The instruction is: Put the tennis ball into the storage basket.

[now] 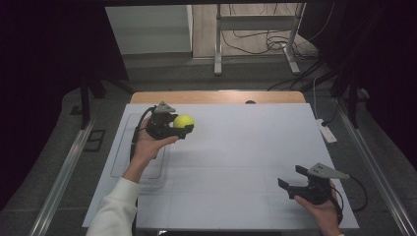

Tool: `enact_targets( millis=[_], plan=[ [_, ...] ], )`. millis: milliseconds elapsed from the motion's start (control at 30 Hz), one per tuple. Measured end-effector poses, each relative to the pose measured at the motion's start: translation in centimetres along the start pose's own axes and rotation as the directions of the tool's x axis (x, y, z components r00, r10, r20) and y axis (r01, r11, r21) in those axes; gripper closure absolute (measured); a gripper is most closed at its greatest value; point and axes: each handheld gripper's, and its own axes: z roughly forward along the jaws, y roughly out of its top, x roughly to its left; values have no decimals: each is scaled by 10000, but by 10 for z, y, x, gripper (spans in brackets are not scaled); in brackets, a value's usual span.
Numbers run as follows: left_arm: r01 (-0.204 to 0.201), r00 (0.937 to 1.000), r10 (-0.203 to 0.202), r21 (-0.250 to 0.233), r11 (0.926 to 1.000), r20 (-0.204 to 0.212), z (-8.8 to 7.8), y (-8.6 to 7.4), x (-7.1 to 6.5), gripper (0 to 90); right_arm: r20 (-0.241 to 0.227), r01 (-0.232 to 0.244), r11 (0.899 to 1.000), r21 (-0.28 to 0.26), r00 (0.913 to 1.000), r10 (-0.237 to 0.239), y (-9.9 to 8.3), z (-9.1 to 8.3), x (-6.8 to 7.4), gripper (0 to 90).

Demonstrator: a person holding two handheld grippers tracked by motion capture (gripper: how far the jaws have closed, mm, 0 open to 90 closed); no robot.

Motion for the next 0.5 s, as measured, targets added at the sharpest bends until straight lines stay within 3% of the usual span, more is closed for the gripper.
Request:
enact_targets(
  millis=[500],
  plan=[
    [272,9981,-279,-133,9995,-550,-10,4,14,272,-14,-2,10000,-55,10000,2,1,-1,-1,109]
  ],
)
